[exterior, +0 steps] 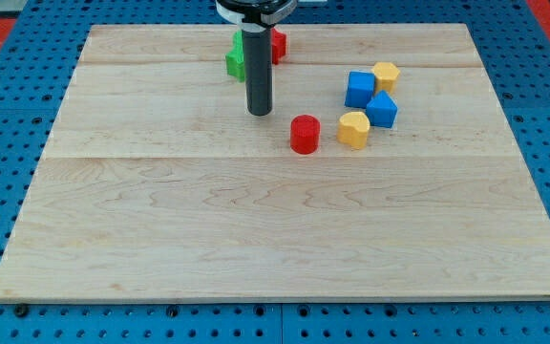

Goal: Push red circle closer to group of blocks

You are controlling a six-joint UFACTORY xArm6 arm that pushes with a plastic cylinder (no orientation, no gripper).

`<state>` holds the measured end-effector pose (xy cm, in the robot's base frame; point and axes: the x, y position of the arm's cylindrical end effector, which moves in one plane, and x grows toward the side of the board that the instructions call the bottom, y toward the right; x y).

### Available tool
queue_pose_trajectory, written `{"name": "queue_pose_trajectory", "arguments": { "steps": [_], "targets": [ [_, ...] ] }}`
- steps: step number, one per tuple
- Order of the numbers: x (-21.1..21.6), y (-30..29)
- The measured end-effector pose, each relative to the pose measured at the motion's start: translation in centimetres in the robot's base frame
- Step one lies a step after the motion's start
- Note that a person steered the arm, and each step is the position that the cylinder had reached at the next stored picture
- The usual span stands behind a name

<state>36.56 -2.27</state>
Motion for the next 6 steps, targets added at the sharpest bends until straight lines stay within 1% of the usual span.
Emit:
{"name": "queue_pose_trajectory", "arguments": {
  "steps": [2, 3, 4, 5, 6],
  "targets": [
    [0.3, 2.2],
    [2.9, 2.6],
    [5.0, 5.0],
    [7.4, 1.3],
    [12.8, 0.4]
  ]
}}
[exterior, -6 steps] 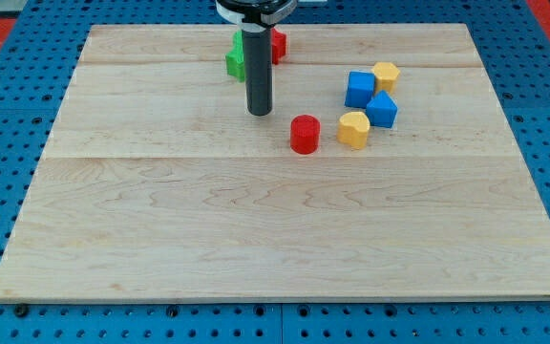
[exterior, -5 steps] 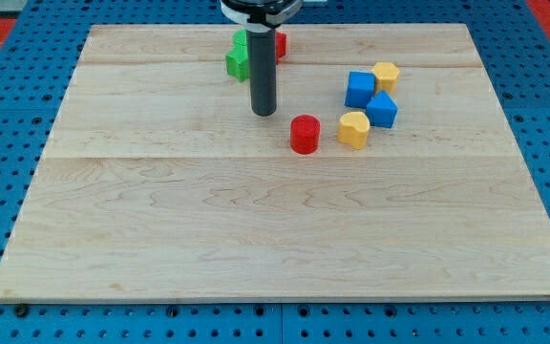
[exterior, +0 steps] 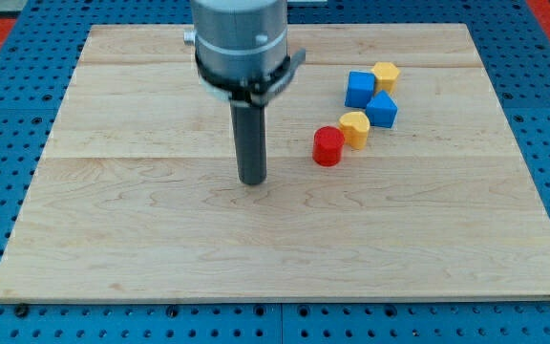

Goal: Push red circle closer to group of blocks

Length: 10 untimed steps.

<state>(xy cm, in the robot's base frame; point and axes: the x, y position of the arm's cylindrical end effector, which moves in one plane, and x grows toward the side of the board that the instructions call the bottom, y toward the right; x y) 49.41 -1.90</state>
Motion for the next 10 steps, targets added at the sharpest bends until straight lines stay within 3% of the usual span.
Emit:
{"name": "queue_pose_trajectory", "arguments": {
  "steps": [1, 2, 3, 4, 6, 8, 9, 10],
  "targets": [
    [2.6, 10.5],
    [-4.1, 11.0],
    [-9.1, 2.7],
    [-8.6, -1.3],
    [-15.5, -2.9],
    [-11.4, -2.9],
    [-12.0, 0.2],
    [-16.7, -0.3]
  ]
}}
